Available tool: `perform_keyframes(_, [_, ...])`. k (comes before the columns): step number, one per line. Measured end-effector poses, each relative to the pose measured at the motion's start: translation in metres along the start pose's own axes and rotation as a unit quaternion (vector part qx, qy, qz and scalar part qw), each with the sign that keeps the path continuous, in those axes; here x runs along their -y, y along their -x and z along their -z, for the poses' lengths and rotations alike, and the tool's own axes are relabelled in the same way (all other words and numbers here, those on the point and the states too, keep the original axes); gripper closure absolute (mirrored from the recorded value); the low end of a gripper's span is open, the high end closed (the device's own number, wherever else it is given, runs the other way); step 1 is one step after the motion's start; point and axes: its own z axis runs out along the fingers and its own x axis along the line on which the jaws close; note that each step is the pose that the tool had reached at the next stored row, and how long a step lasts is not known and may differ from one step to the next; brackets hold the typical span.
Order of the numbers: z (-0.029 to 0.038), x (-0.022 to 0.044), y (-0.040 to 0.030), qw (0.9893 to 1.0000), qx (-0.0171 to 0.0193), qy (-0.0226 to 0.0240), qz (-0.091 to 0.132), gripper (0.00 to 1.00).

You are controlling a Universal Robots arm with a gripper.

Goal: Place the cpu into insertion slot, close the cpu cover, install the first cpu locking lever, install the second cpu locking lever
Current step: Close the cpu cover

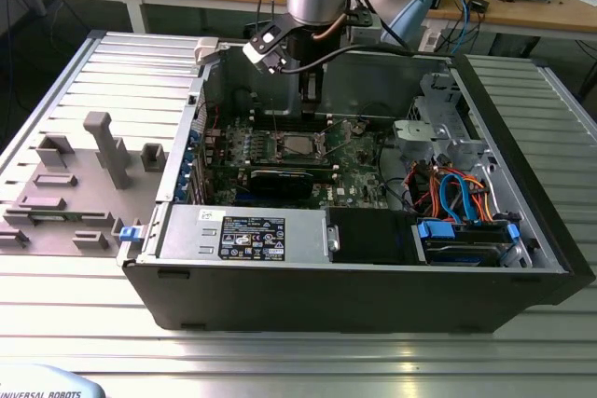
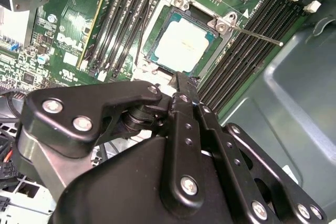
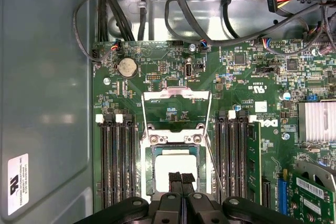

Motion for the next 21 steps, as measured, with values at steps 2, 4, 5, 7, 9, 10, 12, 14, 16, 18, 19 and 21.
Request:
perform_keyframes(2, [0.0001, 0.0, 0.0, 1.0, 0.0001, 0.0, 0.0, 0.89])
perform_keyframes(4, [0.0001, 0.0, 0.0, 1.0, 0.0, 0.0, 0.0, 0.89])
perform_keyframes(5, [0.0001, -0.0001, 0.0, 1.0, 0.0001, -0.0001, 0.0, 0.89])
perform_keyframes(7, [0.0002, -0.0008, 0.0001, 1.0, 0.0001, -0.0001, 0.0, 0.89])
perform_keyframes(9, [0.0001, -0.0026, 0.0, 1.0, 0.0001, -0.0001, 0.0, 0.89])
perform_keyframes(10, [0.0, -0.004, 0.0, 1.0, 0.0001, 0.0, 0.0, 0.89])
perform_keyframes(12, [-0.0001, -0.0051, 0.0, 1.0, 0.0001, 0.0, 0.0, 0.89])
perform_keyframes(14, [-0.0001, -0.0052, -0.0001, 1.0, 0.0, 0.0, 0.0, 0.89])
perform_keyframes(16, [-0.0001, -0.0052, -0.0001, 1.0, 0.0001, 0.0, 0.0, 0.89])
perform_keyframes(18, [-0.0001, -0.0053, -0.0001, 1.0, 0.0, 0.0, 0.0, 0.89])
perform_keyframes(19, [-0.0001, -0.0053, -0.0001, 1.0, 0.0, 0.0, 0.0, 0.89])
perform_keyframes(21, [0.0005, -0.0053, -0.0001, 1.0, 0.0001, -0.0001, 0.0, 0.89])
